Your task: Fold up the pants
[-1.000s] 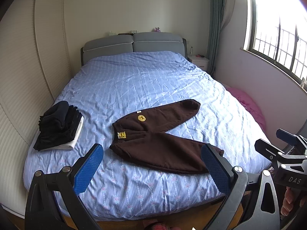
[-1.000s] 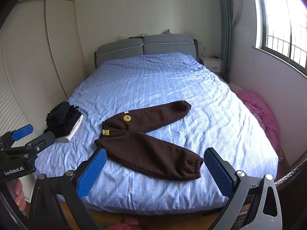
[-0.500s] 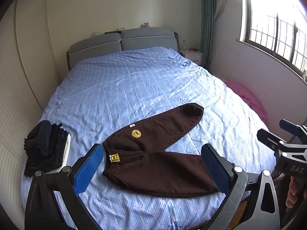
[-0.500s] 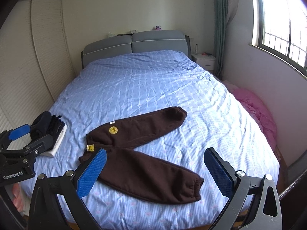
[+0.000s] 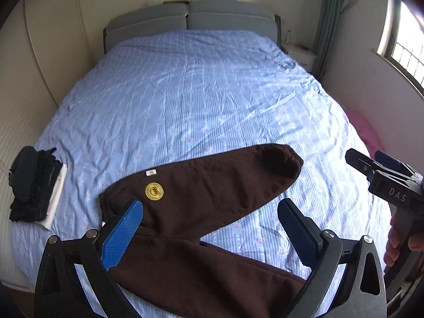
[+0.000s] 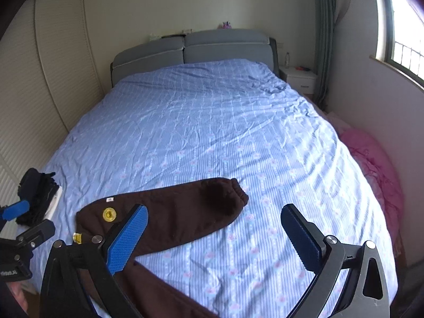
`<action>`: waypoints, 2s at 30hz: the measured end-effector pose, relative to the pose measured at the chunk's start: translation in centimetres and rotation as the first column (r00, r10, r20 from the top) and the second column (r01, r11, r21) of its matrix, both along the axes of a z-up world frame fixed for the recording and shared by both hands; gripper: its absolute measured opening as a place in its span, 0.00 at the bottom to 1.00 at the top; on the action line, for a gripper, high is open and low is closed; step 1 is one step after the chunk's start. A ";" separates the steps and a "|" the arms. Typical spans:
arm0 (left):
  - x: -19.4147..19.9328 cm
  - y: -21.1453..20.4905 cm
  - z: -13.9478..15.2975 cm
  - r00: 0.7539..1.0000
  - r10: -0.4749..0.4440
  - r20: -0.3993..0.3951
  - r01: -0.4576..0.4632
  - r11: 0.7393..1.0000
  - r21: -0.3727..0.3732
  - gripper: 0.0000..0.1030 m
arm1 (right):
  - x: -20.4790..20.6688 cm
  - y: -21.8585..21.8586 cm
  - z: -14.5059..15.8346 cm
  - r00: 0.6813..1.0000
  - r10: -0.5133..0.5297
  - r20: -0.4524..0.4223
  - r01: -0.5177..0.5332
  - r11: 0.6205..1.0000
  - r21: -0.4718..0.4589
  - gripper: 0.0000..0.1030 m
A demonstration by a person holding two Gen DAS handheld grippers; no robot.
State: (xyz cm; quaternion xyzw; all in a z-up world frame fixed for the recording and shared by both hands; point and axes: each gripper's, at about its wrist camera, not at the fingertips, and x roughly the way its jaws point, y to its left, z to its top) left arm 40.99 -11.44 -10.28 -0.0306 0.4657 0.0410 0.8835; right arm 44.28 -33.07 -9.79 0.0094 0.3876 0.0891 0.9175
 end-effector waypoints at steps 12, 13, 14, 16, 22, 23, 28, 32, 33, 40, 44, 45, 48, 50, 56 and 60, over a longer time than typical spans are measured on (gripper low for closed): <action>8.9 -4.6 -8.8 0.976 0.061 -0.208 -0.047 0.996 0.075 1.00 | 17.9 -3.6 -17.7 0.941 0.058 -0.332 -0.021 0.993 0.113 0.64; 8.8 -4.7 -9.0 0.975 0.062 -0.214 -0.046 0.996 0.080 1.00 | 18.5 -3.7 -18.8 0.933 0.054 -0.357 -0.011 0.992 0.122 0.62; 8.7 -4.9 -9.1 0.974 0.061 -0.217 -0.045 0.996 0.082 1.00 | 19.0 -4.0 -19.9 0.922 0.049 -0.384 0.002 0.991 0.130 0.61; 8.4 -5.0 -9.3 0.973 0.059 -0.225 -0.040 0.995 0.089 1.00 | 20.0 -4.1 -22.1 0.893 0.046 -0.447 0.027 0.988 0.155 0.52; 7.4 -4.6 -9.8 0.966 0.062 -0.251 -0.038 0.994 0.100 1.00 | 20.0 -4.8 -24.5 0.869 0.033 -0.493 0.036 0.991 0.129 0.23; 7.2 -4.4 -9.8 0.966 0.066 -0.252 -0.041 0.994 0.103 1.00 | 19.6 -4.8 -24.0 0.880 0.025 -0.474 0.025 0.995 0.098 0.23; 6.4 -2.8 -10.0 0.960 0.110 -0.259 -0.083 0.990 0.112 1.00 | 19.4 -4.1 -24.3 0.885 -0.022 -0.465 -0.005 0.998 -0.059 0.34; 5.0 -1.5 -9.5 0.961 0.127 -0.247 -0.106 0.990 0.095 1.00 | 18.9 -4.9 -22.3 0.901 -0.112 -0.420 0.069 0.991 -0.116 0.73; 4.5 -1.1 -9.4 0.962 0.126 -0.243 -0.107 0.990 0.090 1.00 | 18.1 -5.4 -20.9 0.911 -0.100 -0.401 0.078 0.994 -0.070 0.73; -0.1 0.8 -8.1 0.974 0.095 -0.205 -0.086 0.995 0.052 1.00 | 7.8 -8.2 -11.7 0.955 -0.120 -0.272 0.125 0.992 0.001 0.74; -3.0 0.9 -8.6 0.970 0.038 -0.240 -0.030 0.999 0.037 1.00 | 1.1 -8.6 -11.2 0.936 -0.146 -0.320 0.163 0.986 0.027 0.74; -3.7 0.8 -8.9 0.968 0.017 -0.250 -0.008 0.999 0.036 1.00 | -0.7 -9.2 -11.7 0.926 -0.148 -0.346 0.172 0.984 0.038 0.73; -6.1 0.0 -9.6 0.960 -0.049 -0.274 0.064 0.997 0.047 1.00 | -6.1 -8.9 -14.0 0.884 -0.155 -0.442 0.205 0.977 0.067 0.73; -7.6 -0.6 -10.1 0.954 -0.087 -0.288 0.107 0.993 0.056 1.00 | -9.7 -8.2 -15.5 0.851 -0.148 -0.504 0.217 0.973 0.080 0.73; -10.8 -2.2 -11.6 0.931 -0.159 -0.329 0.190 0.980 0.064 1.00 | -15.8 -5.3 -20.7 0.773 -0.123 -0.622 0.222 0.972 0.082 0.64; -12.0 -3.0 -12.8 0.920 -0.172 -0.353 0.211 0.975 0.075 1.00 | -16.3 -4.1 -23.6 0.745 -0.148 -0.651 0.232 0.972 0.045 0.63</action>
